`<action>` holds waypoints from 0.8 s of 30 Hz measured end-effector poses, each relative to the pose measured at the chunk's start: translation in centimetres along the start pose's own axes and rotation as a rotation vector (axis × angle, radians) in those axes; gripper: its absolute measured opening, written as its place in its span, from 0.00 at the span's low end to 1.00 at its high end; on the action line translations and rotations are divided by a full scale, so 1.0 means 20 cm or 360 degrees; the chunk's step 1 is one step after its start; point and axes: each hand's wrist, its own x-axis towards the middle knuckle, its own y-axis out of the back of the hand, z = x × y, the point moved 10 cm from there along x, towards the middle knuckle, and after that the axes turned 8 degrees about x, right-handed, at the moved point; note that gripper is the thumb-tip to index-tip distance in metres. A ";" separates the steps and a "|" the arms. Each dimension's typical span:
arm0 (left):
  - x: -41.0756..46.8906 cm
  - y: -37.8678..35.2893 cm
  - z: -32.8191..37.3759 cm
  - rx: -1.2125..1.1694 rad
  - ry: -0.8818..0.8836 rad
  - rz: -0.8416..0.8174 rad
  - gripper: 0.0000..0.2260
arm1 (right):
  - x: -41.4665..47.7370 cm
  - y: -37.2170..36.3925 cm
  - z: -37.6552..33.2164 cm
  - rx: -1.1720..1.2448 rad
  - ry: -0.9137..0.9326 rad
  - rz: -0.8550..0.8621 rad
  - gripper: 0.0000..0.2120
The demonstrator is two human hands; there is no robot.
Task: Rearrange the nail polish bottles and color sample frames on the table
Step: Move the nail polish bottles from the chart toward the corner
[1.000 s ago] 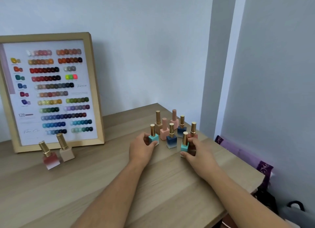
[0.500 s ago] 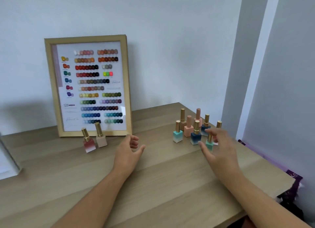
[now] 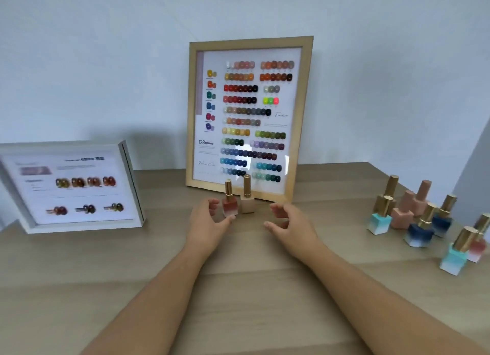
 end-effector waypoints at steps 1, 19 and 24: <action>0.02 -0.02 0.00 0.0001 -0.0003 -0.0054 0.22 | 0.04 -0.04 0.00 -0.0021 -0.0003 -0.0017 0.21; 0.13 -0.07 0.02 -0.0159 -0.0132 -0.0144 0.10 | 0.23 -0.19 -0.05 0.0026 -0.0011 -0.0078 0.11; 0.06 -0.08 0.08 -0.0106 -0.0175 -0.0239 0.09 | 0.00 0.07 0.01 0.0165 -0.0058 0.0035 0.10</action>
